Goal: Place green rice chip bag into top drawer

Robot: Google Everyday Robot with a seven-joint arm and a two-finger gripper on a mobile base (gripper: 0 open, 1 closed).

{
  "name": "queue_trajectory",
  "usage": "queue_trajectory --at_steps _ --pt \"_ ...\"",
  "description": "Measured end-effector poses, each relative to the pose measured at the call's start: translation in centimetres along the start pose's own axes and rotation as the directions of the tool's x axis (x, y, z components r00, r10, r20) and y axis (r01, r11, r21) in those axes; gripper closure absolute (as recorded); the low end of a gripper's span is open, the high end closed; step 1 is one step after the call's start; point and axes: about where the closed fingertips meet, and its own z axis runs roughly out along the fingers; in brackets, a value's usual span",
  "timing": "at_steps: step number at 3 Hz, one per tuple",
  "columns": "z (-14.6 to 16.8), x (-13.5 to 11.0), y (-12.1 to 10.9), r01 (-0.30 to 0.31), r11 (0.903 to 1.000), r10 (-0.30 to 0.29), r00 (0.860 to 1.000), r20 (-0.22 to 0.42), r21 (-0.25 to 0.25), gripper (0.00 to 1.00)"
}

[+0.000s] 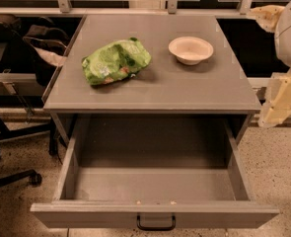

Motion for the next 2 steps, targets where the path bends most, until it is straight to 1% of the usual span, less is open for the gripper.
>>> queue_trajectory --at_steps 1,2 --pt "0.0 -0.01 -0.01 0.0 1.0 0.0 1.0 0.0 0.0 0.0" --pt "-0.34 -1.01 -0.94 0.03 0.9993 -0.031 0.999 0.039 0.02 0.0"
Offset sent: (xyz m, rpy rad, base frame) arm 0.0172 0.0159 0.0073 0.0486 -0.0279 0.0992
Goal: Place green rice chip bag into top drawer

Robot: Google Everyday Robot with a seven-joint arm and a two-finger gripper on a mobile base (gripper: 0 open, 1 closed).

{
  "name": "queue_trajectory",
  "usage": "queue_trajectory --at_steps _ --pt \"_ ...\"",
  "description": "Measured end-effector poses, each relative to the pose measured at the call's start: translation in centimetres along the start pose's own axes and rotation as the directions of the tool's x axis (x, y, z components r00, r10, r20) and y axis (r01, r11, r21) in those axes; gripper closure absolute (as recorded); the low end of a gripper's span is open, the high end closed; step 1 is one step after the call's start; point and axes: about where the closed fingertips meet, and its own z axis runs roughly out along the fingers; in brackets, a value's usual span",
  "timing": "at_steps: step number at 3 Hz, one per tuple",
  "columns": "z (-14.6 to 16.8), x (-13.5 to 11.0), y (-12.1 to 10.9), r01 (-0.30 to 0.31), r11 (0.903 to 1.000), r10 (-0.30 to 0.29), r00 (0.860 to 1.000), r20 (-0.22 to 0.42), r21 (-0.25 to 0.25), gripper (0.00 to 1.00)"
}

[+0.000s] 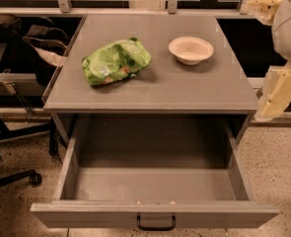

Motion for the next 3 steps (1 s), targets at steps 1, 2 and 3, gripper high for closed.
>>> queue_trajectory --at_steps 1,2,3 --pt "0.1 -1.8 -2.1 0.056 0.9981 -0.058 0.996 0.072 0.025 0.0" --pt "0.7 -3.3 -4.3 0.096 0.994 -0.104 0.981 0.166 0.053 0.0" --pt "2.2 -4.7 -6.2 0.131 0.9896 -0.142 0.959 0.247 0.058 0.0"
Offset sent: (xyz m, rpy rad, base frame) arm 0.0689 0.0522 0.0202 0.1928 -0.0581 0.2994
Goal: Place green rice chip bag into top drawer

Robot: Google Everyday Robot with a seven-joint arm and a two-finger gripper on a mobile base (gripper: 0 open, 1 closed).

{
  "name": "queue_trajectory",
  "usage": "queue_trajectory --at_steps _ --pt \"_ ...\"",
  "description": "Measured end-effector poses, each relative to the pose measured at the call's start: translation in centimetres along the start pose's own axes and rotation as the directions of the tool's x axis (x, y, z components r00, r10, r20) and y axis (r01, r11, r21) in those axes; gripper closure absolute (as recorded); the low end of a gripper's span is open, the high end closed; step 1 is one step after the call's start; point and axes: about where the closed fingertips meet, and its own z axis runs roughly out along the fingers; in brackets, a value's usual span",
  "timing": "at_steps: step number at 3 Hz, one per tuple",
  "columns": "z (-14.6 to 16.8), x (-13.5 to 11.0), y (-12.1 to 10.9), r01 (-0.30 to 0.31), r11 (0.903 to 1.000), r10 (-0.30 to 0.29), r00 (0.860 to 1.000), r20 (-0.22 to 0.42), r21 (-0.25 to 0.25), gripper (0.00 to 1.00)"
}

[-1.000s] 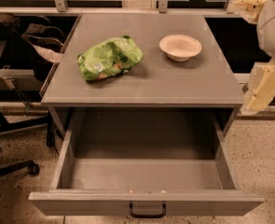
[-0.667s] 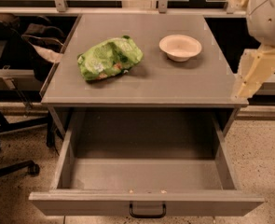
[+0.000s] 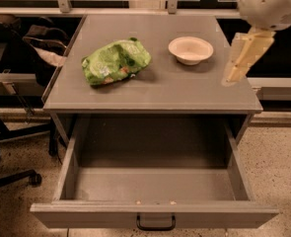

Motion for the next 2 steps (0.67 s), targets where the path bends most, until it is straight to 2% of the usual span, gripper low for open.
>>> queue_trajectory --at_steps 2 --pt "5.6 -2.8 -2.5 0.073 0.9962 -0.067 0.992 0.109 -0.047 0.0"
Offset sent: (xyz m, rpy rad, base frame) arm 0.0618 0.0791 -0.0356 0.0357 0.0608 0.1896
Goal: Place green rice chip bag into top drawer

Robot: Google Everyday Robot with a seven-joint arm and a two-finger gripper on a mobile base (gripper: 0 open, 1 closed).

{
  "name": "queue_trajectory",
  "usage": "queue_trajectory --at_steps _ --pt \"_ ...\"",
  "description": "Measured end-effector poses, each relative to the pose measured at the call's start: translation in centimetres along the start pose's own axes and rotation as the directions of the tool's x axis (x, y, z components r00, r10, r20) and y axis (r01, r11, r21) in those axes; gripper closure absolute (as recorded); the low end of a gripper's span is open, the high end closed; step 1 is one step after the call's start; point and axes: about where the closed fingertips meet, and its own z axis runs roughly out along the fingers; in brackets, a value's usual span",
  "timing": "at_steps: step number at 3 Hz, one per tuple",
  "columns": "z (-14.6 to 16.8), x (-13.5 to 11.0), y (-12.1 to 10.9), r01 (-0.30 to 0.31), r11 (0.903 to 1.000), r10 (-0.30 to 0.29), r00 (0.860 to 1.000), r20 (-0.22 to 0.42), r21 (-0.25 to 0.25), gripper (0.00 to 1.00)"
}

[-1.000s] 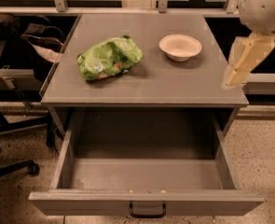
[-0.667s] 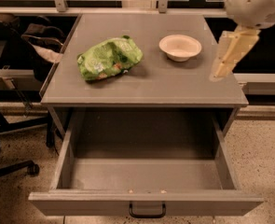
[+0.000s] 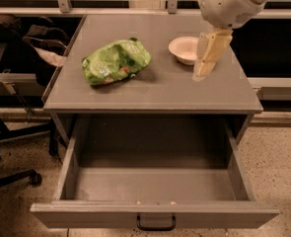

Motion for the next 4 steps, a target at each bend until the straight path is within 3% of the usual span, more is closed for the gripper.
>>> queue_trajectory --at_steps 2,4 --pt "1.1 0.2 -1.2 0.007 1.0 -0.007 1.0 0.007 0.005 0.0" --pt "4.0 0.9 -6.0 0.012 0.9979 -0.013 1.0 0.015 0.063 0.0"
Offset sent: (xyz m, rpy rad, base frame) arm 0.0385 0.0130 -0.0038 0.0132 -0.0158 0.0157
